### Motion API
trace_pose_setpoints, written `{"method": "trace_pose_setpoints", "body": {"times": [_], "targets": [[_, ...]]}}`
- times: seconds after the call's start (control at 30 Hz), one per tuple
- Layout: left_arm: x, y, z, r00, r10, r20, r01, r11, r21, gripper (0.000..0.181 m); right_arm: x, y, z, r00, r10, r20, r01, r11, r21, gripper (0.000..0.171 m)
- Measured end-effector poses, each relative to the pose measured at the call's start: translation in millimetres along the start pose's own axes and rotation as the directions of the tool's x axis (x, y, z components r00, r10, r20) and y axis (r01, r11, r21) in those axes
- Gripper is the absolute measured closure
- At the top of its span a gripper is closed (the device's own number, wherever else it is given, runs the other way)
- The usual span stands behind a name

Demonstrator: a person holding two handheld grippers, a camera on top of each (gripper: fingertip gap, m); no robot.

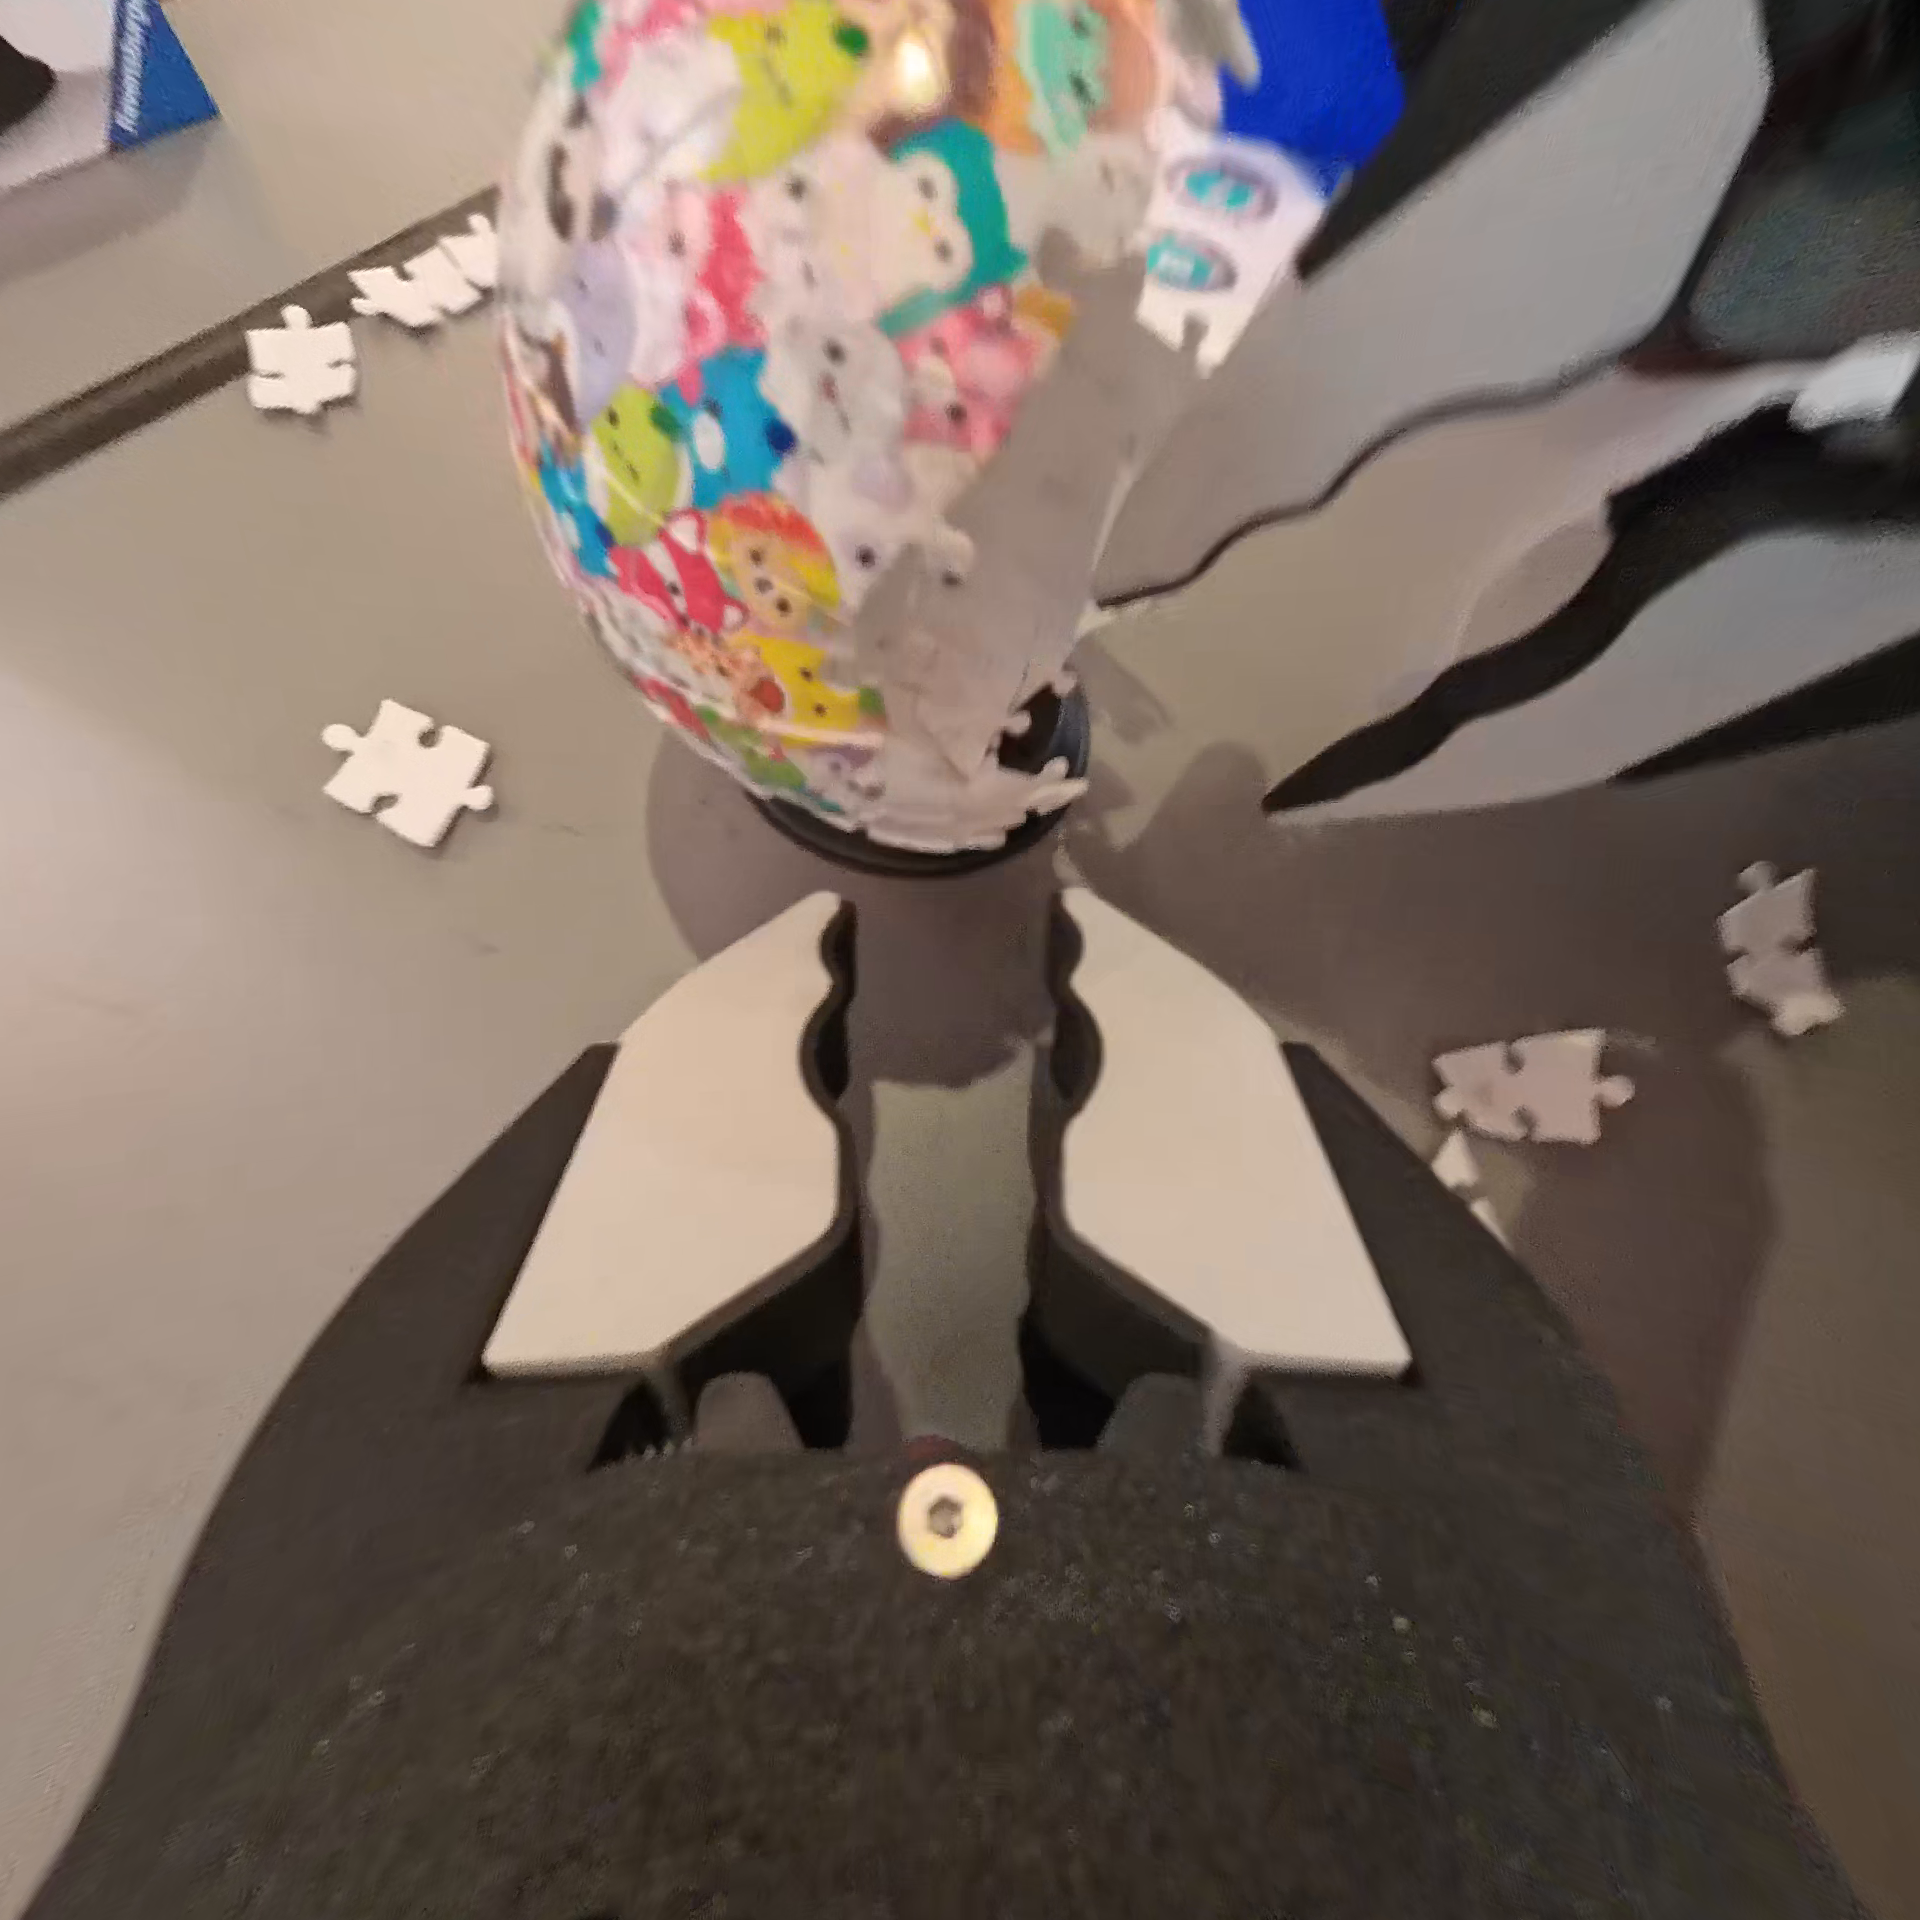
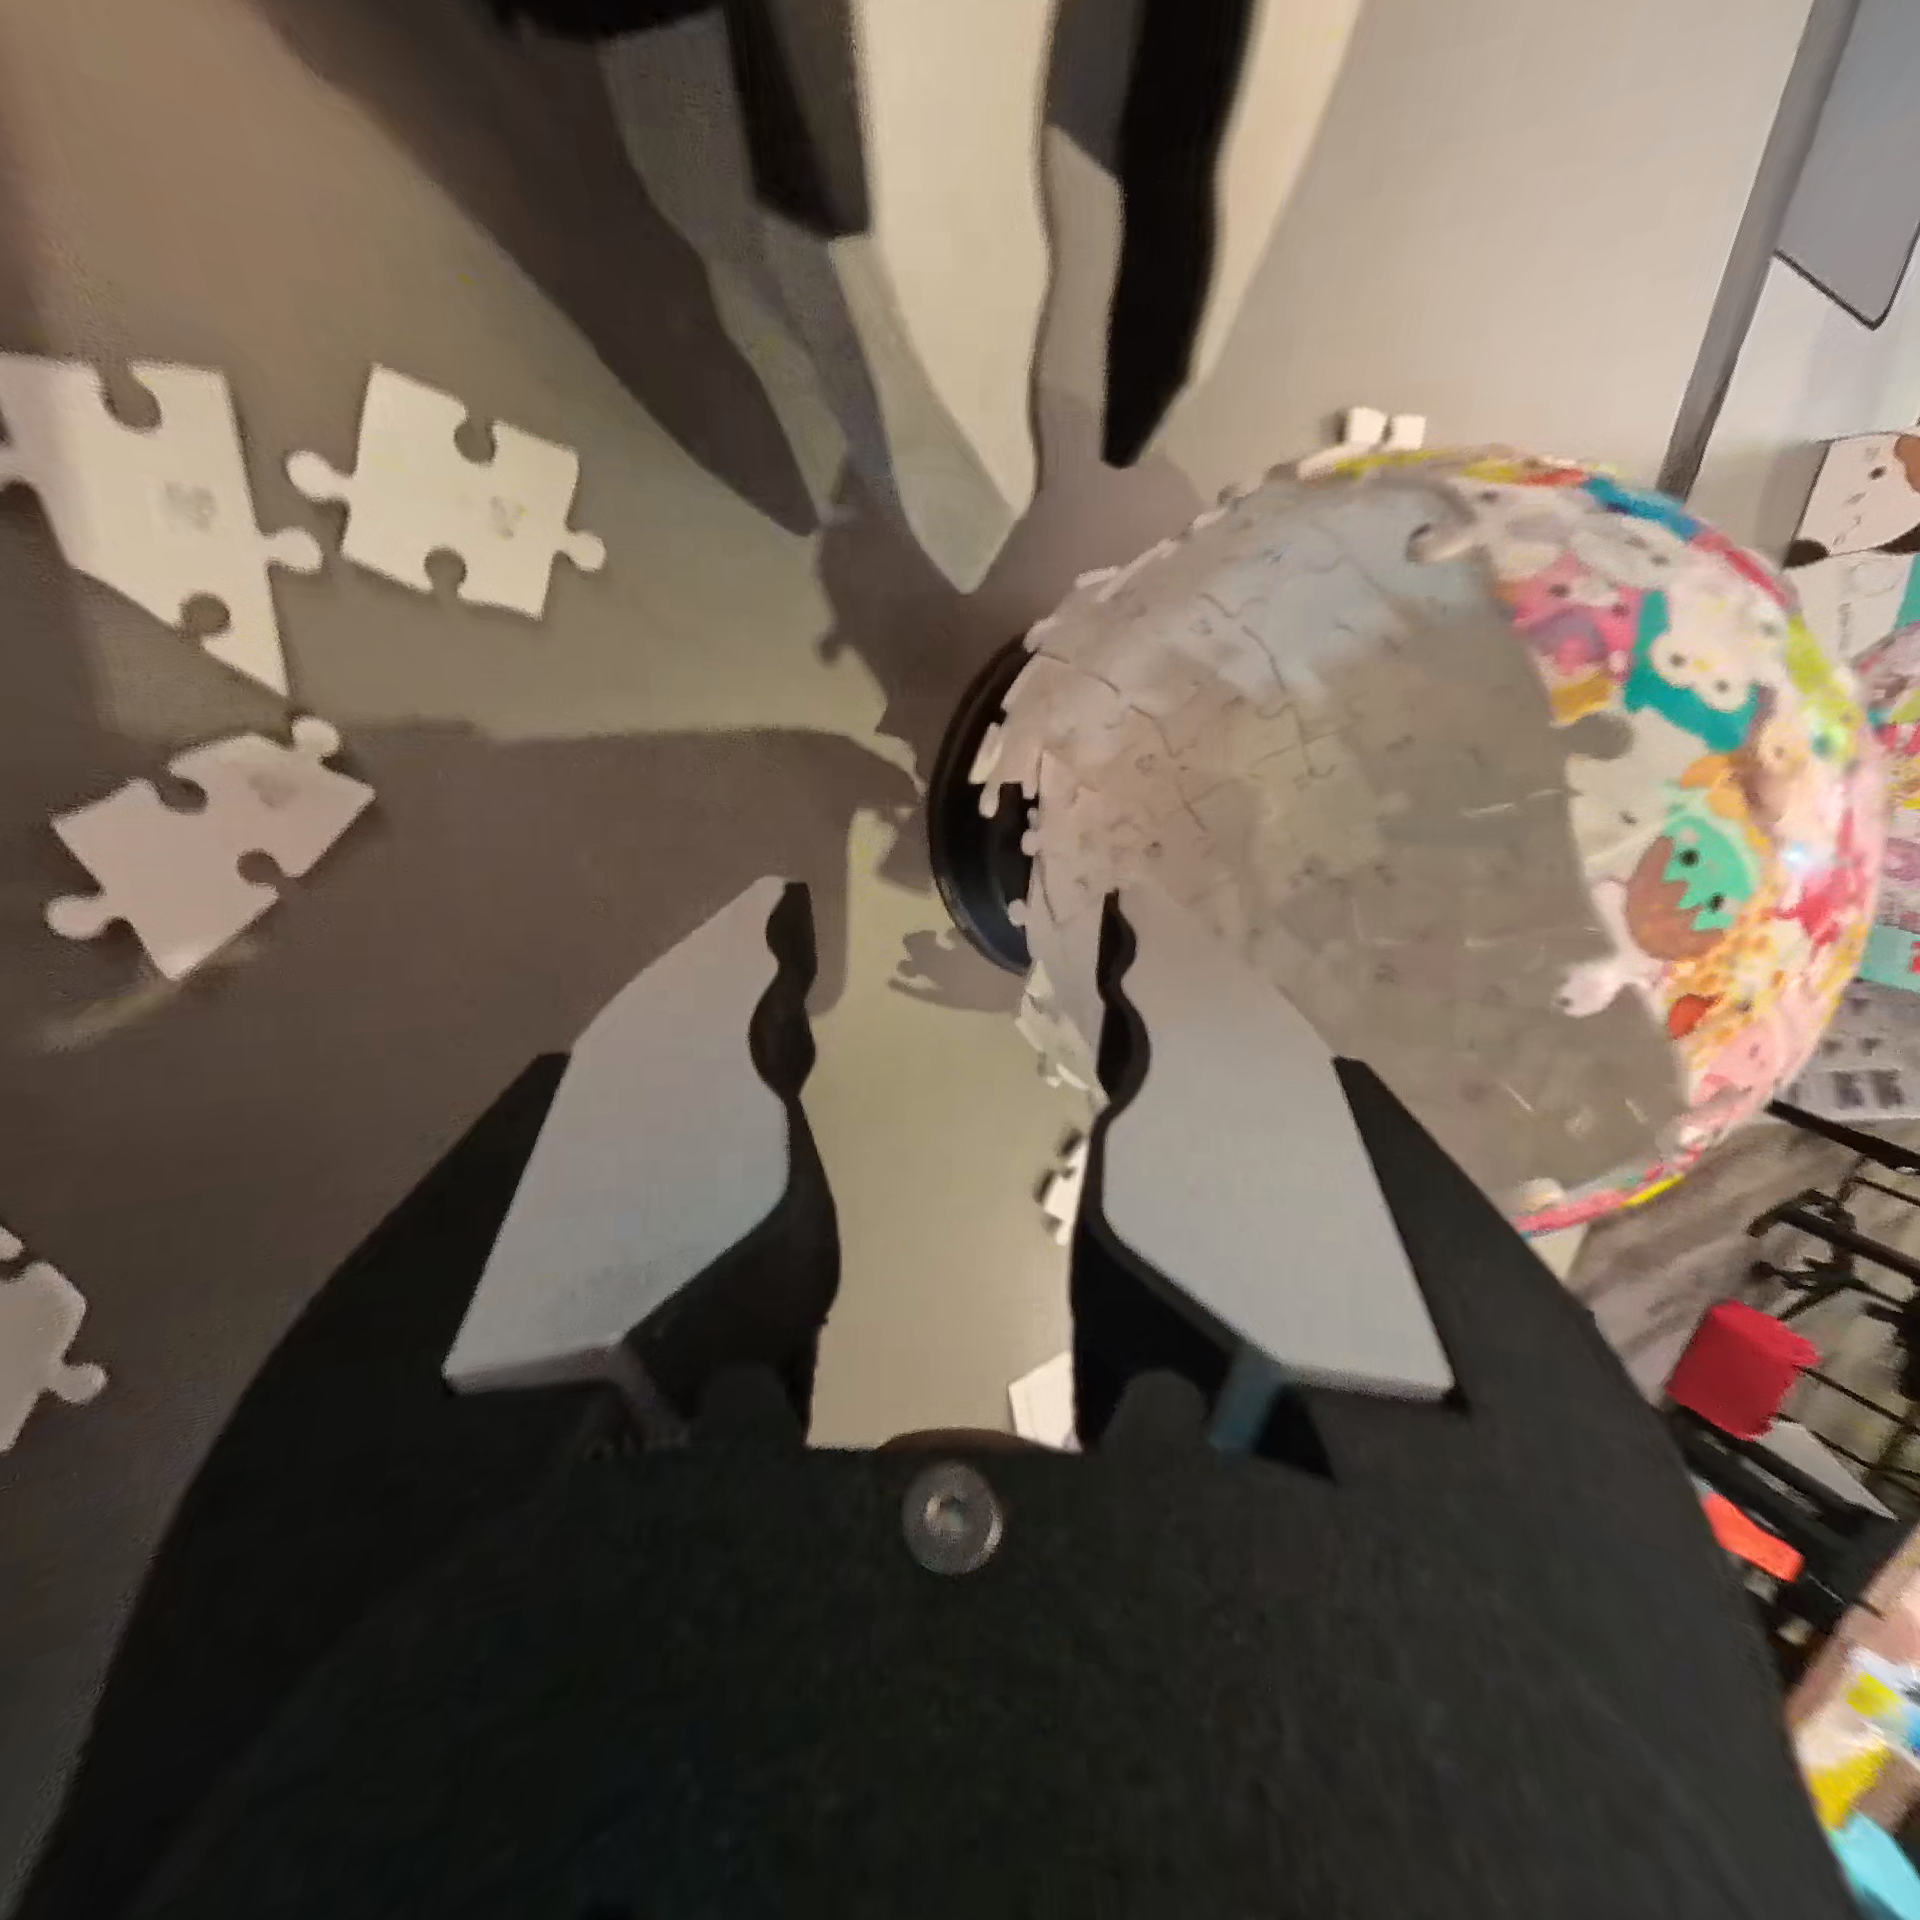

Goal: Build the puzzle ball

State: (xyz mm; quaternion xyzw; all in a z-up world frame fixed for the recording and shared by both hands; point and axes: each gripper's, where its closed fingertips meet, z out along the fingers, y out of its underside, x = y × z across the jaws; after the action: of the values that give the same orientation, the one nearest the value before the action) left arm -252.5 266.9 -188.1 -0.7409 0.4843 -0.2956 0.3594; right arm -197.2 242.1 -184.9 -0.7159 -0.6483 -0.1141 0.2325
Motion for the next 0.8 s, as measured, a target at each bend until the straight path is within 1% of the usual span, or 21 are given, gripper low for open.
{"method": "trace_pose_setpoints", "body": {"times": [0.03, 0.1, 0.2, 0.27, 0.33, 0.37, 0.43, 0.5, 0.6, 0.63, 0.73, 0.8], "targets": [[1.1, -4.8, 1.1, 0.998, -0.046, -0.033, 0.047, 0.999, 0.017, 0.14, -0.7, 2.9, 0.5, 1.0, -0.006, -0.003, 0.006, 1.0, -0.006, 0.119], [1.2, -11.7, -0.2, 0.991, -0.103, -0.08, 0.106, 0.993, 0.041, 0.136, -3.4, 7.0, -1.3, 1.0, 0.028, 0.003, -0.028, 0.999, 0.023, 0.12], [-3.0, -14.1, -3.1, 0.985, -0.147, -0.092, 0.153, 0.987, 0.053, 0.123, -2.5, 9.2, -6.3, 0.987, 0.162, -0.006, -0.159, 0.976, 0.147, 0.121], [-3.8, -11.5, -2.9, 0.982, -0.169, -0.091, 0.172, 0.984, 0.037, 0.118, -5.6, 7.4, -2.6, 0.975, 0.222, 0.011, -0.22, 0.958, 0.182, 0.117], [-6.0, -5.8, -4.3, 0.983, -0.175, -0.059, 0.176, 0.984, 0.016, 0.117, -2.4, 4.3, 4.8, 0.984, 0.171, -0.044, -0.163, 0.977, 0.139, 0.115], [-5.7, -2.8, -6.6, 0.983, -0.178, -0.046, 0.178, 0.984, 0.006, 0.117, -2.4, 3.8, 8.5, 0.991, 0.127, -0.048, -0.122, 0.987, 0.102, 0.115], [-0.7, 0.4, -15.4, 0.982, -0.184, -0.032, 0.184, 0.983, -0.003, 0.117, -6.5, 0.0, 14.4, 0.997, 0.078, 0.009, -0.078, 0.995, 0.056, 0.108], [6.2, 1.1, -27.6, 0.984, -0.179, -0.006, 0.179, 0.984, 0.013, 0.117, -9.8, -2.9, 21.0, 0.996, 0.051, 0.068, -0.052, 0.998, 0.023, 0.105], [18.5, 5.2, -39.4, 0.985, -0.172, 0.023, 0.171, 0.985, 0.035, 0.12, -4.4, -5.5, 29.8, 0.997, 0.015, 0.071, -0.014, 1.0, -0.015, 0.11], [22.1, 6.3, -41.0, 0.985, -0.172, 0.026, 0.171, 0.985, 0.038, 0.12, -1.5, -6.8, 31.4, 0.998, 0.019, 0.067, -0.018, 1.0, -0.018, 0.109], [27.0, 7.5, -42.3, 0.986, -0.167, 0.02, 0.166, 0.985, 0.044, 0.122, -2.5, -6.1, 33.7, 0.992, 0.061, 0.112, -0.057, 0.998, -0.034, 0.115], [25.2, 9.2, -41.7, 0.987, -0.158, 0.021, 0.157, 0.987, 0.034, 0.122, 0.1, 3.6, 30.3, 0.994, 0.05, 0.098, -0.039, 0.993, -0.111, 0.115]]}}
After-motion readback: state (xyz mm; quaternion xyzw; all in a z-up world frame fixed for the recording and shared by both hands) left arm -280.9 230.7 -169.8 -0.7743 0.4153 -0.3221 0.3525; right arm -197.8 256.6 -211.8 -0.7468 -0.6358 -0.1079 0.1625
